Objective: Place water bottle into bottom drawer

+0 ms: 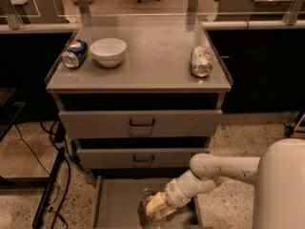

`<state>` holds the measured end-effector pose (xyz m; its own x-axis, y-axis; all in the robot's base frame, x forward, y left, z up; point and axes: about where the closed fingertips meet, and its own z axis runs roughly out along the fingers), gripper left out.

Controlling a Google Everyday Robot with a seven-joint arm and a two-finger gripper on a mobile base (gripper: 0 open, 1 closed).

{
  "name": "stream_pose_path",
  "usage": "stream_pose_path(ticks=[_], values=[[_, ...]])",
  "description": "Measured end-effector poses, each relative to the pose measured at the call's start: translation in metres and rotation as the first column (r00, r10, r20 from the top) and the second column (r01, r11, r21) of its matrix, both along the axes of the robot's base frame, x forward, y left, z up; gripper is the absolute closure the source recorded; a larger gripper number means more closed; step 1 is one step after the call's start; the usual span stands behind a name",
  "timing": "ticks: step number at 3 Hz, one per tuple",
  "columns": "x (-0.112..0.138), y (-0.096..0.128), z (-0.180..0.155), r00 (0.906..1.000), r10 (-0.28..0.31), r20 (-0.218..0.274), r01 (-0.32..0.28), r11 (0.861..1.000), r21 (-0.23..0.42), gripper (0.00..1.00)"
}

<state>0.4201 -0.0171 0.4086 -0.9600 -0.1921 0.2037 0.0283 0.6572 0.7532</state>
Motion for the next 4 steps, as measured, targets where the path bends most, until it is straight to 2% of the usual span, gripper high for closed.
stream_pose_path(ticks=[1, 2, 3, 4], values=[[0.0, 0.0, 0.0, 1.0, 0.0, 0.0, 0.0, 1.0, 0.0, 1.0], [0.015, -0.006, -0.01, 0.9975, -0.071, -0.001, 0.071, 0.997, 0.002, 1.0], [0.047, -0.013, -0.033, 0.9905, -0.137, -0.012, 0.137, 0.991, -0.001, 1.0], [0.048, -0.013, -0.033, 0.9904, -0.137, -0.012, 0.137, 0.991, -0.001, 1.0]])
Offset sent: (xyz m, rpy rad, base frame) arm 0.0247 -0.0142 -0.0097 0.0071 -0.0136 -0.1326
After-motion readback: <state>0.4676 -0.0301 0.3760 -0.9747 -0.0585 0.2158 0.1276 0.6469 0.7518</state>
